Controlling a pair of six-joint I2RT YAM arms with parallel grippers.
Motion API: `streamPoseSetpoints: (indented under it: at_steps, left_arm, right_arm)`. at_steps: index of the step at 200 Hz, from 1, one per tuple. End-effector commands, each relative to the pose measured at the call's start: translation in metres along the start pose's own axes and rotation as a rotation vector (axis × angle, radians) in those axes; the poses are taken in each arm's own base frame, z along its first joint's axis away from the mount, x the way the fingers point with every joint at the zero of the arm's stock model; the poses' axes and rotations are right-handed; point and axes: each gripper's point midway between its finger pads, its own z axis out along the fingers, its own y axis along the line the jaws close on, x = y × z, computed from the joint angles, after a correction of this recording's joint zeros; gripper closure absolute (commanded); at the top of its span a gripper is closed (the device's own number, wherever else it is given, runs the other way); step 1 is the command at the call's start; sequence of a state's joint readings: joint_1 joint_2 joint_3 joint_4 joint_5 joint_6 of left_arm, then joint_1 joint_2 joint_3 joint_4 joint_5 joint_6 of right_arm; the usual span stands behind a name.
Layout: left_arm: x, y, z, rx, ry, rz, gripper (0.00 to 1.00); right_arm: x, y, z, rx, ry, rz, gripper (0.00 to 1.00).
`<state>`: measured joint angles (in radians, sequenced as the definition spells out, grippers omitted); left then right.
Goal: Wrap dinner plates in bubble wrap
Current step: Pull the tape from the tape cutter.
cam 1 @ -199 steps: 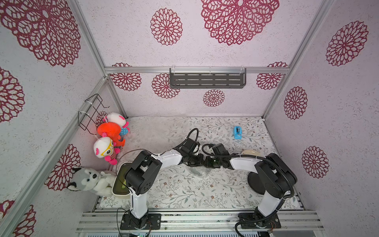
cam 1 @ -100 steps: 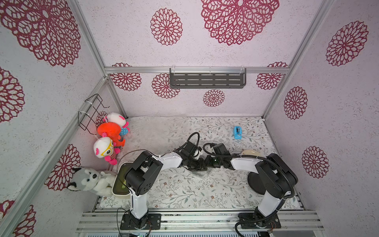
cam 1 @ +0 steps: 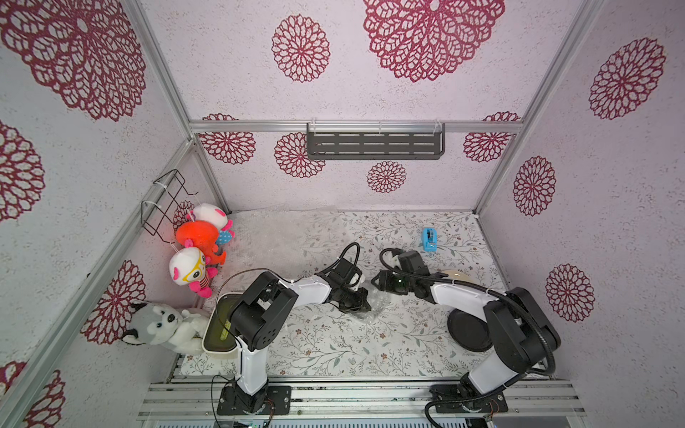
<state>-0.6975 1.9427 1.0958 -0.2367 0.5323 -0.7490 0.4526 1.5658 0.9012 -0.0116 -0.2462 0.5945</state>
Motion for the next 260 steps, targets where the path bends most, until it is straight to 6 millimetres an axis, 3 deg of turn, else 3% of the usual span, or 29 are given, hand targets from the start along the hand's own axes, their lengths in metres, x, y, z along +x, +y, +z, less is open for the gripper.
streamPoseSetpoints:
  at_steps: [1,24,59,80,153,202,260]
  left_arm:
    - [0.041,0.058,0.012,-0.265,0.128,-0.110,1.00]
    - [0.038,0.062,0.002,-0.346,0.133,-0.100,1.00]
    - [0.034,0.057,0.008,-0.339,0.158,-0.142,1.00]
    - [0.035,0.057,0.014,-0.333,0.172,-0.144,1.00]
    - [0.028,0.056,0.004,-0.358,0.116,-0.138,1.00]
    - [0.026,0.057,0.002,-0.369,0.110,-0.138,1.00]
    - [0.027,0.059,0.003,-0.371,0.112,-0.138,1.00]
  right_arm:
    - [-0.053,-0.053,-0.046,0.202,-0.110,-0.085,0.35]
    - [-0.072,-0.121,-0.069,0.301,-0.107,-0.086,0.34]
    - [-0.092,-0.182,-0.076,0.150,-0.054,-0.020,0.37]
    - [-0.104,-0.200,-0.071,0.033,-0.042,-0.003,0.35]
    - [-0.131,-0.217,-0.028,-0.088,0.006,-0.067,0.33]
    - [-0.130,-0.218,-0.001,-0.148,0.033,-0.048,0.36]
    - [-0.140,-0.221,0.014,-0.169,0.022,-0.022,0.41]
